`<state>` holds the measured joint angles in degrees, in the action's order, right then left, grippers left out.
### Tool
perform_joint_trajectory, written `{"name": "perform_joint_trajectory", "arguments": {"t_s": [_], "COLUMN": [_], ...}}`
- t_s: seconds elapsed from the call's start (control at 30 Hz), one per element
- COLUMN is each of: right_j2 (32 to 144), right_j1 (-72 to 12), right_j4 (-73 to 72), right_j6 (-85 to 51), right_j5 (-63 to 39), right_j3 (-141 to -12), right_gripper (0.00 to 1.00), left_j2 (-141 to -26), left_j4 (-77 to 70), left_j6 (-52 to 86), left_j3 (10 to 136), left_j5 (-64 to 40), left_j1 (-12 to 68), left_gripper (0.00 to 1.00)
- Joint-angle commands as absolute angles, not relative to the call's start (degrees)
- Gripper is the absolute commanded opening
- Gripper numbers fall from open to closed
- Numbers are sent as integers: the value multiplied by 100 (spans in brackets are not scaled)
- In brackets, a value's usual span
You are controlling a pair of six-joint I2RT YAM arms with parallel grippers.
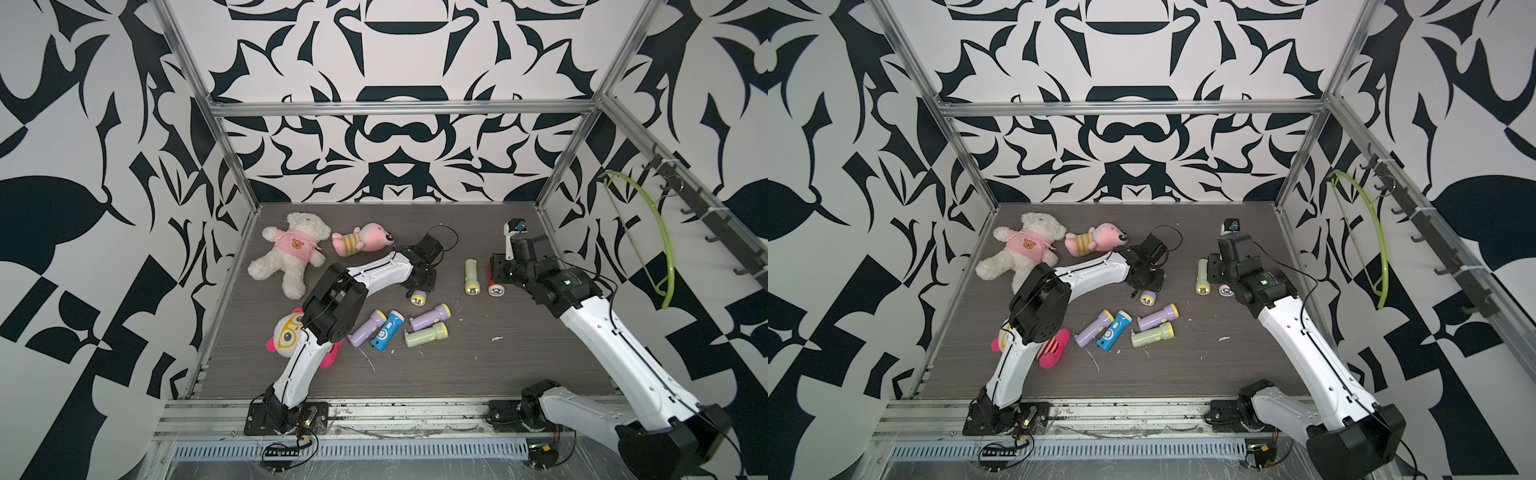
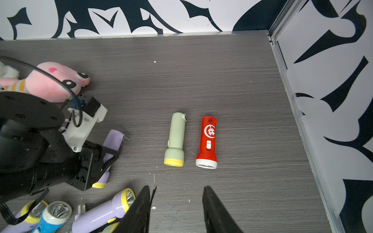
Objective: Close the plug at the bottom of the flashlight
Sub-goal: Pick up the flashlight from the center of the board.
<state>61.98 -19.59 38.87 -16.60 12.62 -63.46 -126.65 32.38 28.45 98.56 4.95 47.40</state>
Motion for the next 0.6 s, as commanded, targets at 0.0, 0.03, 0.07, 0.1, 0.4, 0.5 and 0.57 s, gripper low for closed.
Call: {"name": "perform_joint_trajectory", "arguments": {"t_s": [0.0,0.03,0.07,0.1,0.4,0.5,0.57], "right_j2": [6130,6113,6100,6062,5686,5616,5622], "right_j1": [-1942,-1942,-1942,-1938,-1942,-1942,-1942], "right_j4": [3713,3681,3645,3605,3221,3120,3095], "right_j6": [-1675,-1633,-1606,-1576,-1337,-1194,-1123], "right_j5": [1111,989,896,801,180,-146,-341], "right_j3": [-6405,-6417,-6423,-6416,-6381,-6413,-6489], "right_gripper": [42,41,41,40,37,36,36], "left_j2": [-12038,-11939,-11843,-11717,-10416,-9883,-9566], "left_j4": [2909,2852,2784,2651,1043,265,-239], "left_j6": [2613,2602,2580,2546,1682,1261,1009], "left_j3": [9663,9596,9524,9402,7976,7410,7057], "left_j5": [661,668,663,667,765,629,482], "left_j1": [4756,4760,4759,4760,4799,4821,4825], "left_gripper": [0,0,0,0,0,0,0]}}
